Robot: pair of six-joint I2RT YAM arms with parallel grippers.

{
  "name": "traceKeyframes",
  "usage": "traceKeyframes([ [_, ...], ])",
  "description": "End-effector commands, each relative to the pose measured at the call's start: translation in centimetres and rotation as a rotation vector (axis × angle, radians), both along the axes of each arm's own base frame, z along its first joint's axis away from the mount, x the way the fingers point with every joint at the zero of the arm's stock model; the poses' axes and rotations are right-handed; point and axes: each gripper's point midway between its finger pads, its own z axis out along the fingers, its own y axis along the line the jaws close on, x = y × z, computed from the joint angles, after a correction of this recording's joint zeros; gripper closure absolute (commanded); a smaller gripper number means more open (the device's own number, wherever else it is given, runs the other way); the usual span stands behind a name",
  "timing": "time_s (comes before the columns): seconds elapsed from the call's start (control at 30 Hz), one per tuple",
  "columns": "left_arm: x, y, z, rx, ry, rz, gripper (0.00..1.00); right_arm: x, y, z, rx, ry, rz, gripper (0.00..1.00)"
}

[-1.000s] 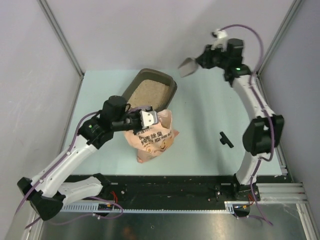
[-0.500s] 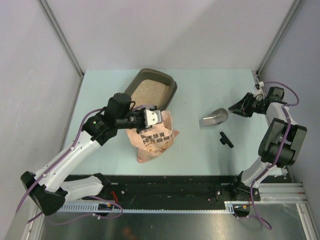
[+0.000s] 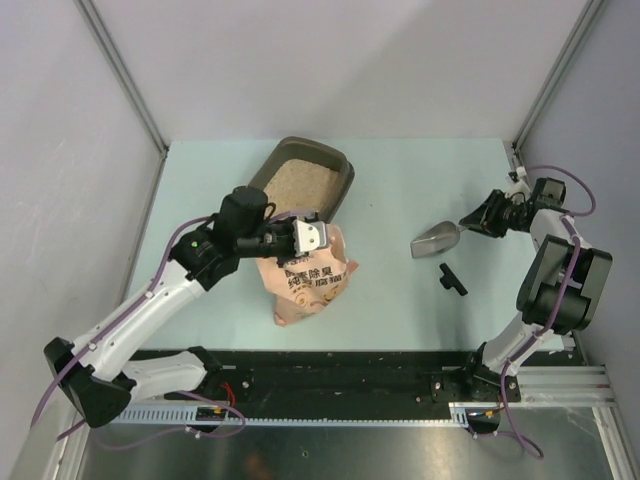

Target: Fill the litter box with clean litter

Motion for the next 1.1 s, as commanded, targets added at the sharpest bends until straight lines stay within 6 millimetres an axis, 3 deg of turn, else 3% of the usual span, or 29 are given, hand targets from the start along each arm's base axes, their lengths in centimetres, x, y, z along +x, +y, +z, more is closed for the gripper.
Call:
traceKeyframes([
  [0.0, -0.2, -2.0, 4.6, -0.114, -0.117, -0.078, 1.00, 1.6, -1.8, 0.4, -0.096, -0.075, -0.033, 0.61],
  [0.03, -0.1, -2.1, 4.5, -0.114, -0.114, -0.077, 1.00, 1.8, -2.3, 0.7, -0.130, -0.091, -0.048, 0.56],
  [0.07, -0.1, -2.2, 4.4, -0.112, -0.109, -0.081, 1.00, 1.9, -2.7, 1.1, -0.150, -0.102, -0.061, 0.44],
  [0.17, 0.1, -2.9, 5.0, -0.124, -0.110, -0.093, 1.00, 1.8, -4.1, 1.9, -0.263, -0.120, -0.102, 0.18],
  [0.3, 0.1, -4.0, 8.2, -0.188, -0.148, -0.117, 1.00, -0.5, -5.3, 1.4, -0.380, -0.020, -0.149, 0.14],
  [0.43, 0.3, -4.9, 9.7, -0.214, -0.154, -0.129, 1.00, -2.1, -5.2, 4.0, -0.483, -0.062, -0.177, 0.13],
  [0.53, 0.4, -5.9, 10.5, -0.233, -0.157, -0.155, 1.00, -2.8, -1.9, 8.3, -0.476, -0.224, -0.091, 0.14],
  [0.6, 0.8, -6.7, 11.1, -0.244, -0.164, -0.169, 1.00, -3.7, 2.3, 11.1, -0.389, -0.356, 0.052, 0.14],
  [0.67, 1.1, -7.3, 12.3, -0.260, -0.179, -0.180, 1.00, -4.5, 5.4, 12.3, -0.316, -0.419, 0.164, 0.16],
  [0.7, 1.0, -7.6, 12.6, -0.268, -0.180, -0.193, 1.00, -5.4, 8.0, 13.3, -0.265, -0.460, 0.253, 0.16],
  [0.8, 1.5, -8.7, 13.1, -0.275, -0.185, -0.212, 1.00, -6.8, 11.9, 13.8, -0.229, -0.494, 0.377, 0.17],
  [0.9, 1.6, -9.7, 13.5, -0.279, -0.200, -0.239, 1.00, -8.1, 14.2, 14.3, -0.168, -0.526, 0.480, 0.18],
  [1.07, 1.8, -10.4, 13.0, -0.273, -0.191, -0.251, 1.00, -9.5, 15.4, 14.5, -0.163, -0.607, 0.603, 0.18],
])
